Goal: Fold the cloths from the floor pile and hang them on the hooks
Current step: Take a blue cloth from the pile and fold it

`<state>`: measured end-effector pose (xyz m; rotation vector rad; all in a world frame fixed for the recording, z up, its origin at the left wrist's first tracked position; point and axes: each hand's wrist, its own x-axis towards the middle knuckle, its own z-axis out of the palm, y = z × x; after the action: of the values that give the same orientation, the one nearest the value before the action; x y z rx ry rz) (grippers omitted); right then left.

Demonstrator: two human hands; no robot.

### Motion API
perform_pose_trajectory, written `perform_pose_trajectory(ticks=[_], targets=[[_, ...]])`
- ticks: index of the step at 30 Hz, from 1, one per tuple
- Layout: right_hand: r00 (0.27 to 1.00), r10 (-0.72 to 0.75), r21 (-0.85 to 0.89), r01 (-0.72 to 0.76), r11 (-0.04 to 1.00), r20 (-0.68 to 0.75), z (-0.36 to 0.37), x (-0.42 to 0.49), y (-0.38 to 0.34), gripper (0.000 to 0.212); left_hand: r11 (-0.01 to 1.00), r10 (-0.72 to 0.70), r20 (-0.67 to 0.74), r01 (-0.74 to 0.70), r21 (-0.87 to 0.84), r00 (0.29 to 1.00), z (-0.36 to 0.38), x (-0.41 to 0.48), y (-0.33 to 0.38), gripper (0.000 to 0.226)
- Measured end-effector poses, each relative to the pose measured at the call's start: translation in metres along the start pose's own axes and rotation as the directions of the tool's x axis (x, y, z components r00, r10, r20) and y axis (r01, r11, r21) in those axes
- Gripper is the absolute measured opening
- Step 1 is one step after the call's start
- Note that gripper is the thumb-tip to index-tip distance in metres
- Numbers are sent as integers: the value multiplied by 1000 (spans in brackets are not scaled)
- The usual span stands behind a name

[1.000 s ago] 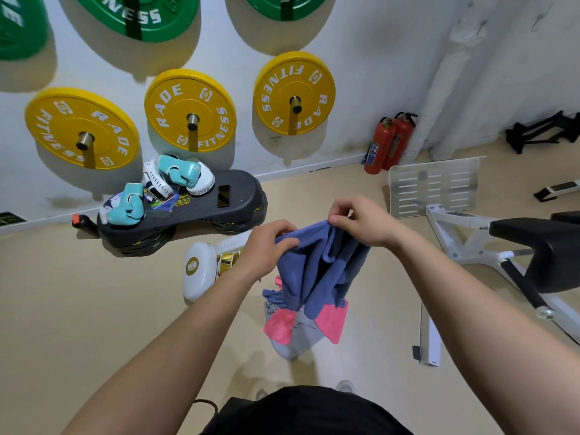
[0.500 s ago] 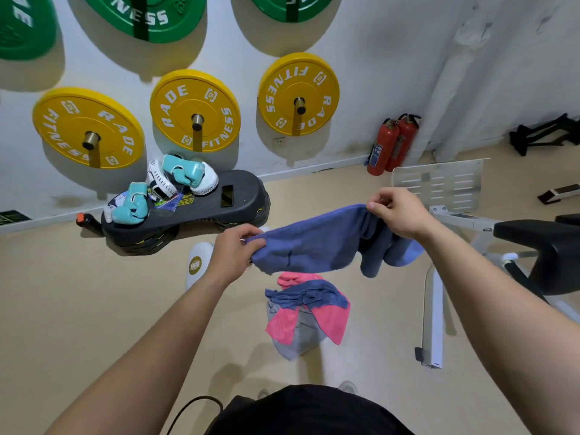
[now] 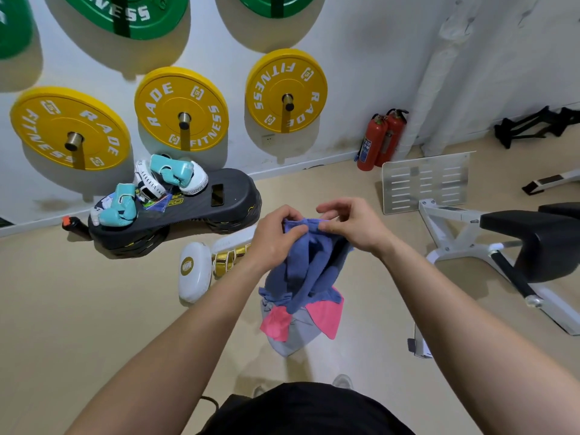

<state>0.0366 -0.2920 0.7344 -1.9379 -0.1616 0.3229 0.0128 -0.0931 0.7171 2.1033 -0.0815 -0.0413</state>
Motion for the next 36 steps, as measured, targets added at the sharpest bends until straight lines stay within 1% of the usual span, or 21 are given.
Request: perform_pose_trajectory(ticks=[3,6,10,13,15,17,20,23,25,28,30,32,36], targets=[[996,28,-159,-15,987,84,-5,-8,17,20,1000,-16,-33,16,-16,999,-11,3,2,6],[993,84,-253,-61,966,80,-13,-17,37,16,999,-21,-36,22,35,999,-24,5,-1,6],[986,162,-303,-143,942,36,-26,-23,58,12,995,-62,-28,63,73,998,-37,3,-9,7],[983,183,-295,-178,939,-10,-31,-24,67,18,994,-78,-39,80,76,996,-42,2,-12,5],[976,208,-266,-217,939,-64,-33,-24,71,19,993,-88,-67,93,72,994,-45,3,-13,4],[962,242,-190,-263,946,-129,-31,-24,74,21,991,-97,-99,105,77,990,-47,5,-16,5],[953,217,-106,-243,964,-212,-21,-22,68,33,987,-102,-166,121,109,981,-48,7,-24,4],[965,156,-52,-171,984,-209,-3,-17,49,31,977,-108,-231,147,156,967,-42,6,-31,5],[975,137,-24,-144,989,-176,12,-13,36,24,976,-150,-232,182,121,961,-34,2,-31,5],[980,162,66,-155,986,-118,33,-10,25,19,979,-170,-193,188,79,966,-19,-5,-30,8],[982,174,106,-165,981,-78,44,-10,24,15,978,-202,-133,206,17,970,-10,-7,-29,6],[985,159,110,-152,982,-60,50,-12,25,10,972,-231,-56,227,-66,971,-2,-9,-28,10],[984,165,150,-153,977,-70,58,-19,30,22,956,-231,70,240,-169,970,12,-15,-19,25]])
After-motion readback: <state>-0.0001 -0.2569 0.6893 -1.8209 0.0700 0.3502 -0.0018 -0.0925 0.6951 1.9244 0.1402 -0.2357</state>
